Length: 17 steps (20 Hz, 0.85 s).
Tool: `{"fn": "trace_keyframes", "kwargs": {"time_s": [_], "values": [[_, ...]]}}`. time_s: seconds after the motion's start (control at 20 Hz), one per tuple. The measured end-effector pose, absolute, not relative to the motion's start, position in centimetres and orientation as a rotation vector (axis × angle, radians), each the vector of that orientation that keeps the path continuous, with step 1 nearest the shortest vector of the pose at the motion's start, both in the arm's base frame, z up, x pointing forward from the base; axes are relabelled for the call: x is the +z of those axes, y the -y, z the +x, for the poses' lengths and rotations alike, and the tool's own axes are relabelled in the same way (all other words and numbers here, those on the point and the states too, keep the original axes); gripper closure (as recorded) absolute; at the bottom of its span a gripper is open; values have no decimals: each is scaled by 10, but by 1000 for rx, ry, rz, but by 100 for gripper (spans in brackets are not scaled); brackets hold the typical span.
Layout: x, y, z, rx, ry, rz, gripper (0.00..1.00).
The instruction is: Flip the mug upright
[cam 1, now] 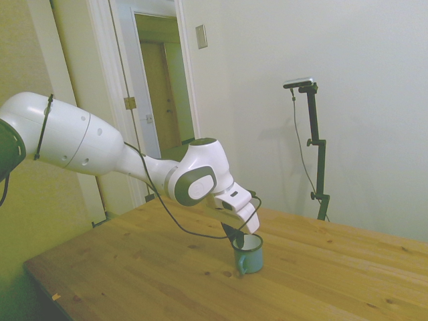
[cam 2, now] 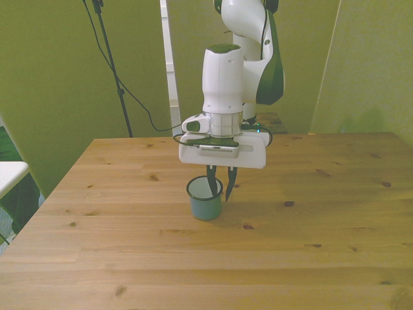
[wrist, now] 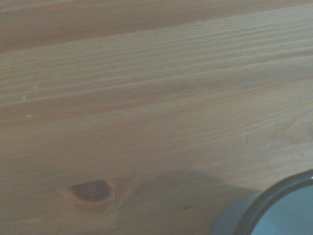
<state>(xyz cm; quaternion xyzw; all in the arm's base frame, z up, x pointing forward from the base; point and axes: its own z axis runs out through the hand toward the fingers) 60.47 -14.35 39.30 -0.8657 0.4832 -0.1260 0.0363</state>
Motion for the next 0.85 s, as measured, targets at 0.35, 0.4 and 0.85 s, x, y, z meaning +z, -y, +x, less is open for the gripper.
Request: {"fn": "trace_keyframes", "kwargs": {"time_s": [0.35, 0.4, 0.85], "values": [[439, 134, 578, -477, -1446, -2595, 0], [444, 130, 570, -481, -1434, -2587, 0], [436, 87, 482, -579, -1294, -2530, 0]]}}
